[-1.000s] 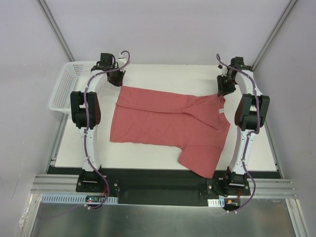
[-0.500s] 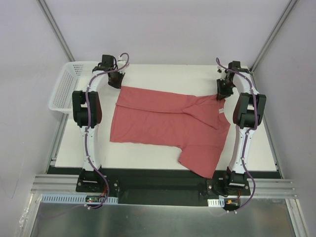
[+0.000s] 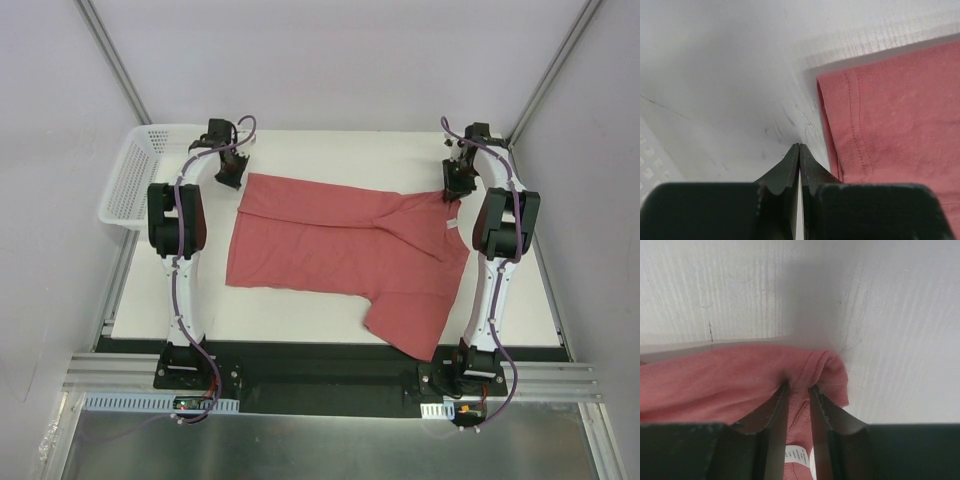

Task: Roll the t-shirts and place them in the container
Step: Fold the T-shirt at the center of the board.

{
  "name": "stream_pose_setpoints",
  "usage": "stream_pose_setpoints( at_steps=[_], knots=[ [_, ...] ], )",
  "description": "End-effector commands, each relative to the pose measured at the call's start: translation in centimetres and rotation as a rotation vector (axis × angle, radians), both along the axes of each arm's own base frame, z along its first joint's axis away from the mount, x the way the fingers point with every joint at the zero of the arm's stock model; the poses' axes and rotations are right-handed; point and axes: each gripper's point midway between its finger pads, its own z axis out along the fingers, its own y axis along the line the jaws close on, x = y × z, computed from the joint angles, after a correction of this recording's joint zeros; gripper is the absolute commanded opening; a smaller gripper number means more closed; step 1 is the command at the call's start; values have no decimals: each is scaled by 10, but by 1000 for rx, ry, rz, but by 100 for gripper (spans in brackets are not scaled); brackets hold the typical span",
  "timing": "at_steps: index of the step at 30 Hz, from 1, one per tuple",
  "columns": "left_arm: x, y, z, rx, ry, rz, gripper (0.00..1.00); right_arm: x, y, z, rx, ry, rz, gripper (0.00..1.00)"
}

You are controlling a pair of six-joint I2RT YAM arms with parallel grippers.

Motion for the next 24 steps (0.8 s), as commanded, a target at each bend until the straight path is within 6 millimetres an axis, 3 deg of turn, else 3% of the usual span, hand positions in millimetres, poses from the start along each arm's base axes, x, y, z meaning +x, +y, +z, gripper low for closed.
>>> stream_pose_setpoints(
  at_steps=[1, 4, 9, 10, 16, 19, 22, 24],
  knots=[
    [13, -12, 55, -57, -100, 34, 0, 4, -15, 21, -58, -36, -20, 33],
    [22, -29, 79, -125, -149, -8, 0, 6, -21, 52, -100, -95, -13, 42],
    [26, -48, 90, -178, -168, -46, 0, 3, -40, 100, -218, -188, -15, 43],
    [25, -50, 89, -184, -162, -46, 0, 5, -41, 103, -221, -202, -4, 38],
    [17, -66, 80, -241, -124, -89, 0, 21, -26, 95, -203, -235, 73, 23],
    [15, -70, 71, -248, -100, -100, 0, 32, -6, 89, -154, -253, 131, 17],
    [12, -71, 58, -246, -70, -106, 0, 37, 17, 71, -136, -228, 203, 14],
    [13, -69, 48, -230, -56, -94, 0, 35, 22, 56, -139, -194, 230, 14]
  ],
)
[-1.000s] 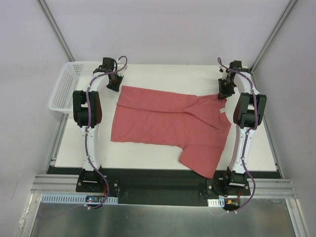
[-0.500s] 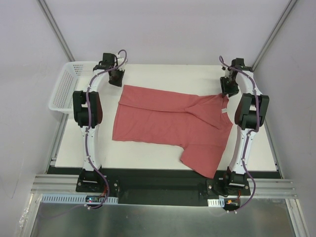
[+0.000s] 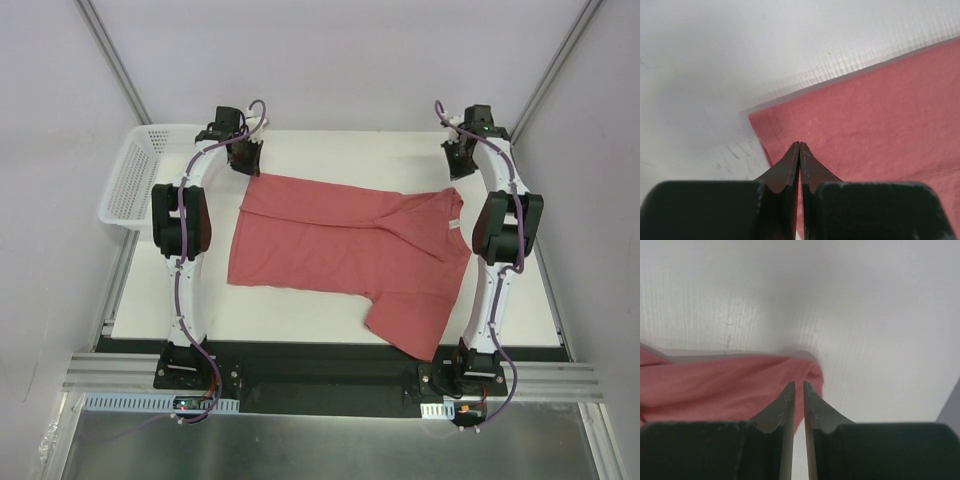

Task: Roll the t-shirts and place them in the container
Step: Fold the T-shirt at the center of the board.

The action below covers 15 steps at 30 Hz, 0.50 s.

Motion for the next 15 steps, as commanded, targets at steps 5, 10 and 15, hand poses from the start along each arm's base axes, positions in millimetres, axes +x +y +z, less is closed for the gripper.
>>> stream_pose_setpoints(
  at_steps=[5, 10, 15],
  knots=[
    [-3, 6, -20, 47, 48, 35, 0, -5, 14, -43, -83, 122, 111, 10],
    [-8, 18, -39, 107, 82, 70, 0, -23, -7, -59, -140, 207, 85, 5],
    [-8, 28, -47, 151, 92, 109, 0, -30, -12, -66, -153, 236, 79, 5]
  ],
)
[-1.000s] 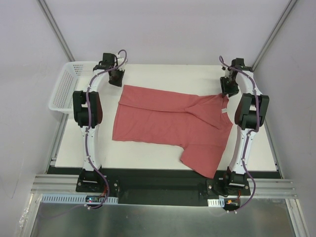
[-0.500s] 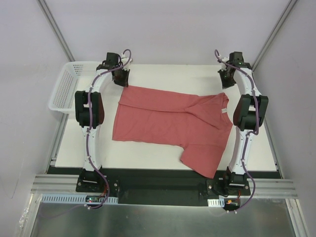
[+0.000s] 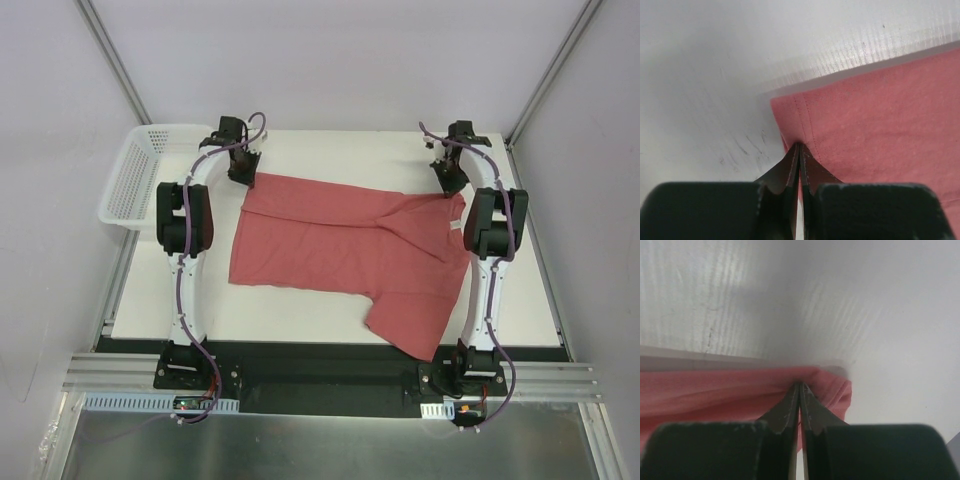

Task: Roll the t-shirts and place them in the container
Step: Fold the T-shirt at the center of the board.

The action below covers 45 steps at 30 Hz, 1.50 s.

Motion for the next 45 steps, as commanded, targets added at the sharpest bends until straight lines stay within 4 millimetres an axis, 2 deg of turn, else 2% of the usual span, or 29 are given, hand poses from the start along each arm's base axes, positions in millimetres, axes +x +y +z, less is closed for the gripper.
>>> stream_pose_setpoints(
  at_steps=[1, 3, 6, 7, 10, 11, 13, 14, 15, 16, 17, 18, 19, 20, 23, 26, 30, 33, 38, 45],
  knots=[
    [-1, 12, -7, 73, 15, 58, 0, -14, -21, 1, -62, 51, -20, 5],
    [1, 15, -6, 81, 7, 67, 0, -9, -22, 0, -74, 39, -14, 6],
    [10, 16, 2, 79, -23, 74, 0, 11, -23, 3, -102, -4, 13, 6],
    [12, 13, 8, 71, -36, 69, 0, 22, -23, 11, -104, -39, 14, 7],
    [19, 8, 41, 50, -100, 68, 0, 34, -22, 35, -102, -106, 19, 9],
    [21, 4, 63, 31, -140, 65, 0, 35, -20, 52, -90, -146, 23, 11],
    [20, -2, 85, 8, -175, 53, 0, 29, -8, 73, -38, -192, 49, 25],
    [18, -8, 103, -11, -205, 38, 1, 20, -3, 91, -18, -233, 59, 30],
    [14, -12, 108, -24, -208, 30, 10, 13, 1, 95, -5, -237, 71, 38],
    [11, -16, 114, -44, -211, 26, 15, 6, 19, 98, 71, -242, 132, 41],
    [7, -20, 126, -72, -221, 13, 20, -4, 29, 103, 103, -234, 172, 44],
    [-1, -30, 124, -114, -201, -18, 28, -21, 35, 103, 133, -205, 208, 45],
    [-6, -36, 127, -143, -194, -33, 31, -32, 49, 105, 199, -188, 260, 45],
    [-10, -40, 132, -161, -195, -45, 33, -52, 63, 98, 226, -116, 324, 45],
    [-27, -56, 123, -216, -146, -96, 36, -84, 84, 85, 307, 26, 366, 43],
    [-35, -68, 121, -237, -125, -132, 36, -97, 97, 72, 353, 102, 390, 42],
    [-45, -75, 122, -253, -110, -159, 36, -103, 113, 58, 330, 155, 462, 41],
    [-51, -74, 123, -247, -103, -166, 36, -101, 115, 45, 295, 195, 473, 42],
    [-59, -70, 121, -226, -98, -171, 36, -91, 109, 31, 229, 211, 463, 43],
    [-61, -69, 113, -222, -76, -171, 36, -92, 103, 18, 198, 241, 460, 43]
  ],
)
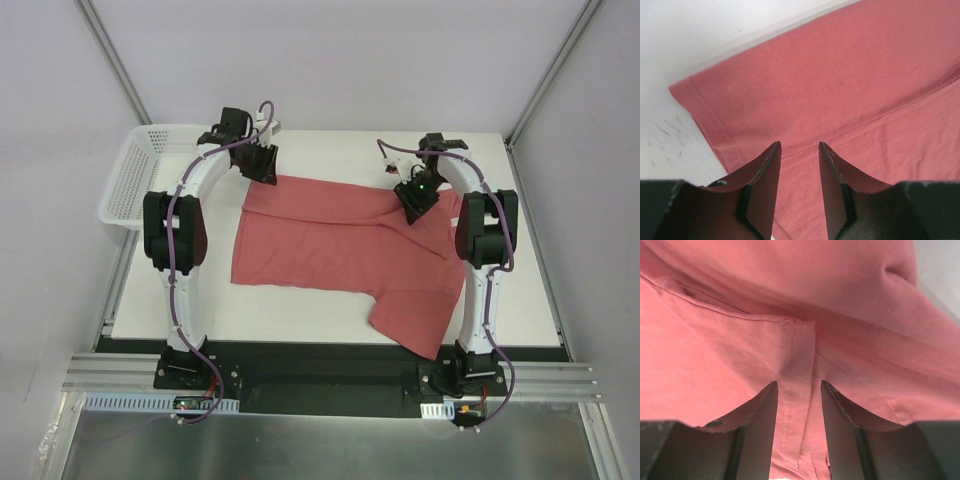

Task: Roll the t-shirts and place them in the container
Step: Fold the T-shirt at the center of the board.

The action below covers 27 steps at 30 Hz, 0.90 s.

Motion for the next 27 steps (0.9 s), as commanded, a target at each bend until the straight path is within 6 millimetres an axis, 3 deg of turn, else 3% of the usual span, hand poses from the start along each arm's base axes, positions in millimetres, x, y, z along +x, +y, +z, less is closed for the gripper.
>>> stream_pose_setpoints(
  at_steps=[1, 4, 13, 16, 18, 27],
  knots=[
    [-7, -1, 31, -19, -48, -21, 36, 3, -7, 7, -35, -11, 18, 43],
    [-5, -2, 29, -18, -44, -21, 37, 1, -8, 3, -35, -7, 18, 42],
    [-7, -2, 30, -6, -54, -33, 37, -6, 6, 10, -4, -34, 33, 25],
    [-8, 2, 30, 8, -54, -28, 37, -9, 10, 8, -9, -29, 40, 16],
    [-11, 2, 31, 6, -47, -29, 36, -10, 12, 10, -14, -32, 41, 2],
    [-35, 1, 47, -33, -40, -46, 36, -16, 15, 38, -108, -129, 63, 1]
  ],
)
